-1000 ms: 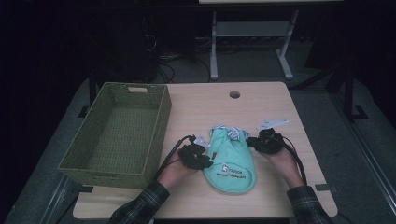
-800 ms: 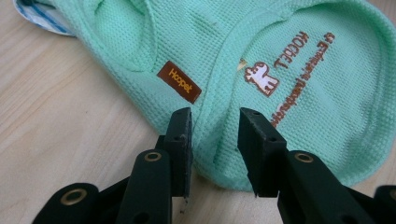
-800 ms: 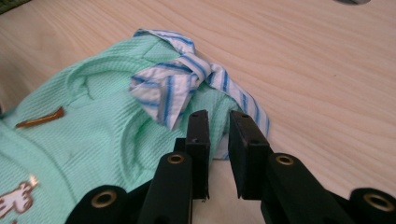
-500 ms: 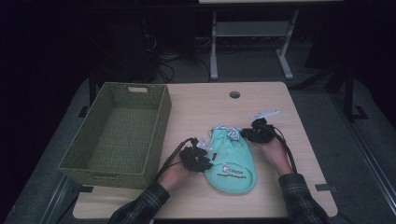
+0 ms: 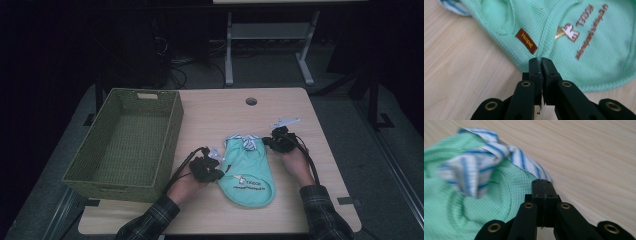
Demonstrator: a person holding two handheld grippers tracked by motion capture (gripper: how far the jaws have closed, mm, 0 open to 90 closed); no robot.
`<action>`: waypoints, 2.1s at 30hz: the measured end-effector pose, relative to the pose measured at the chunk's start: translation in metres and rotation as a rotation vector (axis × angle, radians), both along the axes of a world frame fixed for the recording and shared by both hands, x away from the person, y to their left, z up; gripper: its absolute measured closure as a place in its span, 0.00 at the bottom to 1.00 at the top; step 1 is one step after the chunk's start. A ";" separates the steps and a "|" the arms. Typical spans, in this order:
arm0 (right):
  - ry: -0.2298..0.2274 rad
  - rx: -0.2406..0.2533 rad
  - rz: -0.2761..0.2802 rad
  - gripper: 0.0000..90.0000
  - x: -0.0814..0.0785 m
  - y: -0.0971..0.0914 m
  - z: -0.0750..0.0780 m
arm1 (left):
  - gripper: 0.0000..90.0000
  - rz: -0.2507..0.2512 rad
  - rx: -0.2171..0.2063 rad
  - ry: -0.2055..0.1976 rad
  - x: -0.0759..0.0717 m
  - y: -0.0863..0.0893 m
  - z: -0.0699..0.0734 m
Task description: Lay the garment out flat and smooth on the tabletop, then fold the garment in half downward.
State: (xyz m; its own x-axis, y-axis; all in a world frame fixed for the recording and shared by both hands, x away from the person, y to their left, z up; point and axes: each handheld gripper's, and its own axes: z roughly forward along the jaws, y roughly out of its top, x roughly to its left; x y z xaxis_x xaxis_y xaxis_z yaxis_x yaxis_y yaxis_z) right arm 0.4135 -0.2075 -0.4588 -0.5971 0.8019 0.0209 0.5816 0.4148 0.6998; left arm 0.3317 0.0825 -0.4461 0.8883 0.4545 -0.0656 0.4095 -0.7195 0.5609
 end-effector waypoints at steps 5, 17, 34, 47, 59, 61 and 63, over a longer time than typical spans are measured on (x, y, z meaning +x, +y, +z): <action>0.004 0.008 -0.006 0.99 0.002 -0.002 -0.003 | 0.92 -0.004 -0.024 -0.020 -0.001 -0.001 0.002; 0.015 0.098 0.042 1.00 -0.024 -0.006 0.010 | 0.89 0.014 -0.098 -0.038 0.011 -0.002 0.013; 0.043 0.086 0.124 1.00 -0.073 0.002 -0.001 | 0.99 0.038 -0.055 -0.032 0.033 -0.018 -0.004; 0.075 0.041 0.163 1.00 -0.088 0.011 -0.009 | 0.99 0.026 -0.025 -0.032 0.028 -0.020 -0.010; 0.076 0.030 0.159 1.00 -0.087 0.006 -0.009 | 0.99 -0.023 -0.036 -0.003 0.009 -0.022 -0.010; 0.071 0.028 0.161 1.00 -0.086 0.005 -0.009 | 0.99 -0.018 -0.057 0.008 0.005 -0.024 -0.011; 0.072 0.025 0.160 1.00 -0.085 0.004 -0.009 | 0.99 -0.042 -0.047 0.010 0.002 -0.025 -0.010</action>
